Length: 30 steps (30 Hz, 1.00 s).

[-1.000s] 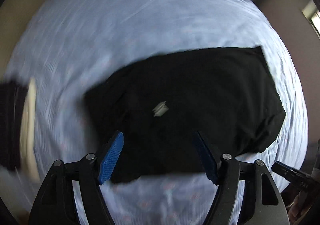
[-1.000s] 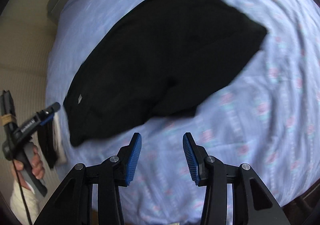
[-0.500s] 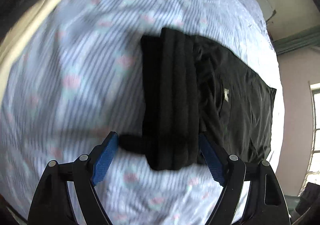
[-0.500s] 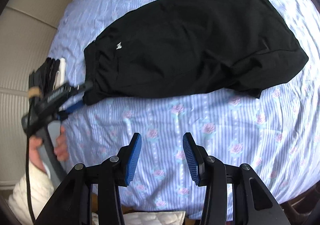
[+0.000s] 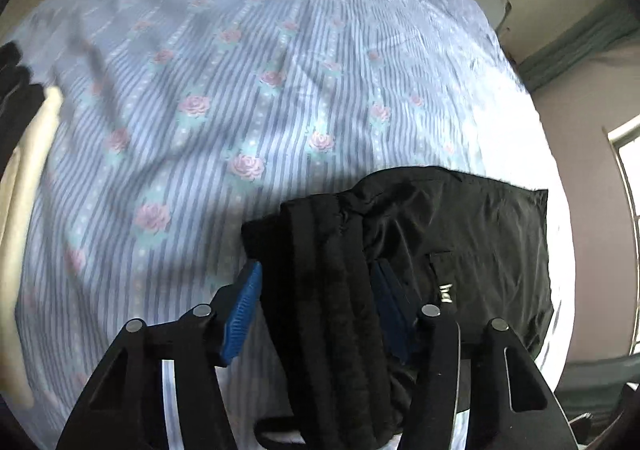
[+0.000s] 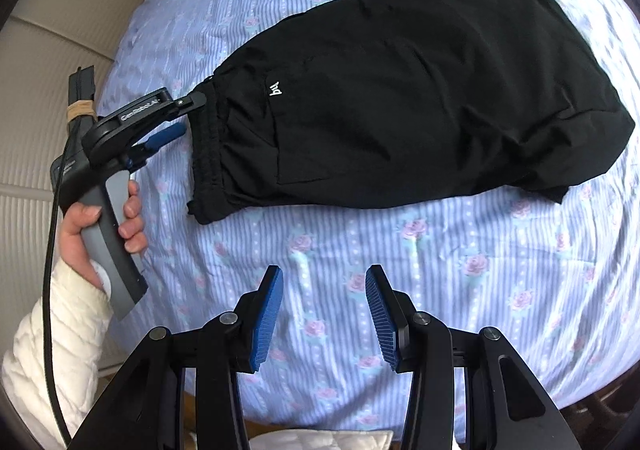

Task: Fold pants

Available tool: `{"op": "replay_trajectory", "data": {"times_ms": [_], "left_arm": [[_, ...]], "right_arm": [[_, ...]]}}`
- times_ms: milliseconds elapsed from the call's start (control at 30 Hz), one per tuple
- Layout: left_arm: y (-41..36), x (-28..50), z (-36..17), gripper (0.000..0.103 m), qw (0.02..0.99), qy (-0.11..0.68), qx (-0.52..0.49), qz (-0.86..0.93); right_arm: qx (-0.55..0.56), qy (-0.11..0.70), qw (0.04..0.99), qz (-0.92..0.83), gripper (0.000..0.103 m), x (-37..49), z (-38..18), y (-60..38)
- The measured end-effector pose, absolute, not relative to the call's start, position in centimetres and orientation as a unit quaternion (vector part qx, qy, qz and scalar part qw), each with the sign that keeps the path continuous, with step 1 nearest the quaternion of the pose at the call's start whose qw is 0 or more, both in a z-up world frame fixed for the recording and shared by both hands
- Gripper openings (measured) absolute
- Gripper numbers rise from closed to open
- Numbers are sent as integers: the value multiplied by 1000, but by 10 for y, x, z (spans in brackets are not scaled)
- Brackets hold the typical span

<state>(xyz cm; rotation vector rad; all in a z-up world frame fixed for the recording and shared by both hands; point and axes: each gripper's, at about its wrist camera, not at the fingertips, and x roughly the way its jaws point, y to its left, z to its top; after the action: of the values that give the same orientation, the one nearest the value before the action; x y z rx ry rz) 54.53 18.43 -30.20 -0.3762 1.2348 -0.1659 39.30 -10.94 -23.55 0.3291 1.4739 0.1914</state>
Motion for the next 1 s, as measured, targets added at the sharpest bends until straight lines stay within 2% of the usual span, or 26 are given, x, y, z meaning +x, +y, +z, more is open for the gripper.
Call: {"op": "replay_trajectory", "data": {"times_ms": [267, 333, 567, 833, 1000], "left_arm": [[185, 564, -312, 54, 792, 580, -158, -104], [186, 564, -313, 51, 790, 585, -150, -103], [200, 555, -288, 54, 807, 560, -148, -113], [172, 571, -315, 52, 787, 591, -104, -145], [187, 560, -323, 52, 774, 592, -165, -151]], "right_arm": [[139, 673, 722, 84, 45, 400, -236, -97], [143, 676, 718, 85, 45, 400, -239, -96], [145, 678, 715, 90, 45, 396, -240, -93], [140, 681, 713, 88, 45, 395, -242, -88], [147, 680, 714, 78, 45, 395, -242, -94]]}}
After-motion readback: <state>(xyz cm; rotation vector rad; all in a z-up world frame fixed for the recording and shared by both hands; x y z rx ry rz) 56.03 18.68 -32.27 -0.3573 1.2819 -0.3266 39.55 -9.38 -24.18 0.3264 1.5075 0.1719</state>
